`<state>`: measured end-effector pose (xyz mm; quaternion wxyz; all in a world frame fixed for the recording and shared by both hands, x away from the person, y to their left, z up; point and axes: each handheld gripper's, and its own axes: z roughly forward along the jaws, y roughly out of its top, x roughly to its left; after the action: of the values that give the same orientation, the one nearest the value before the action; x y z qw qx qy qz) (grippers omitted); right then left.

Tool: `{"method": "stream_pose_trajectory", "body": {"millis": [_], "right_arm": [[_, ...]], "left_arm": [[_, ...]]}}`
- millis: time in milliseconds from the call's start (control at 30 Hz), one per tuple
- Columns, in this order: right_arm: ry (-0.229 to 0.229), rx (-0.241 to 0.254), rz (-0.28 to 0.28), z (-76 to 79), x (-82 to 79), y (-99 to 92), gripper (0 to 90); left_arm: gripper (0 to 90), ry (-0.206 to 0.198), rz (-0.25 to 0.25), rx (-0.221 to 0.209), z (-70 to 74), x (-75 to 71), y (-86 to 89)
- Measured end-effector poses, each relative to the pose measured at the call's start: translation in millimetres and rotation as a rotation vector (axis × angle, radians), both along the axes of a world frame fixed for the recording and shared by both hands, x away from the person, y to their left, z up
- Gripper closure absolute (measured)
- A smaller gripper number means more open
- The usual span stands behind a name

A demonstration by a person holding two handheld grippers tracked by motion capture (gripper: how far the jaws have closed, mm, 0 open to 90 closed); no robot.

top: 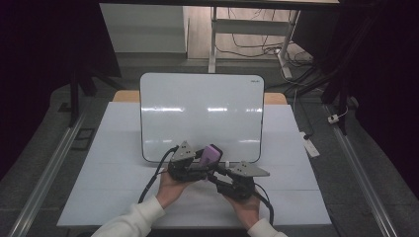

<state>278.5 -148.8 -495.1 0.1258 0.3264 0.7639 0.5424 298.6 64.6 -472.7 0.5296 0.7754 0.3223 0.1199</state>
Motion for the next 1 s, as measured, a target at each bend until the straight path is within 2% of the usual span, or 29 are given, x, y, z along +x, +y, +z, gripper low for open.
{"method": "stream_pose_trajectory", "body": {"millis": [200, 300, 400, 467, 567, 733, 867, 933, 1000], "right_arm": [[-0.021, -0.018, -0.03, 4.2, -1.4, -3.8, 64.6], [-0.057, -0.051, -0.05, 7.0, -3.2, -5.7, 65.3], [-0.05, -0.061, -0.078, 8.0, -1.2, -12.6, 65.4], [-0.049, -0.062, -0.097, 8.9, 0.6, -18.3, 65.4], [-0.065, -0.095, -0.13, 12.0, 2.3, -26.3, 65.3], [-0.118, -0.179, -0.184, 18.0, 3.5, -35.0, 65.4], [-0.116, -0.185, -0.231, 22.7, 5.5, -42.8, 65.4], [-0.119, -0.204, -0.256, 24.6, 7.8, -46.9, 65.4], [-0.103, -0.211, -0.285, 26.0, 11.0, -51.7, 65.4]], "left_arm": [[40.7, -0.01, -0.014, -0.009, 2.2, -2.2, 1.7], [36.8, -0.024, -0.021, -0.016, 7.7, -5.2, 8.1], [32.4, -0.039, -0.009, -0.01, 14.0, -9.1, 18.9], [30.4, -0.048, 0.004, 0.007, 16.6, -12.6, 29.0], [29.4, -0.052, 0.044, 0.039, 17.2, -17.3, 47.5], [28.1, -0.022, 0.114, 0.065, 11.9, -22.7, 81.8], [28.2, 0.007, 0.173, 0.079, 4.6, -29.0, 111.0], [28.5, 0.027, 0.199, 0.08, 1.2, -32.0, 125.2], [28.7, 0.044, 0.227, 0.089, -2.6, -34.8, 138.2]]}}
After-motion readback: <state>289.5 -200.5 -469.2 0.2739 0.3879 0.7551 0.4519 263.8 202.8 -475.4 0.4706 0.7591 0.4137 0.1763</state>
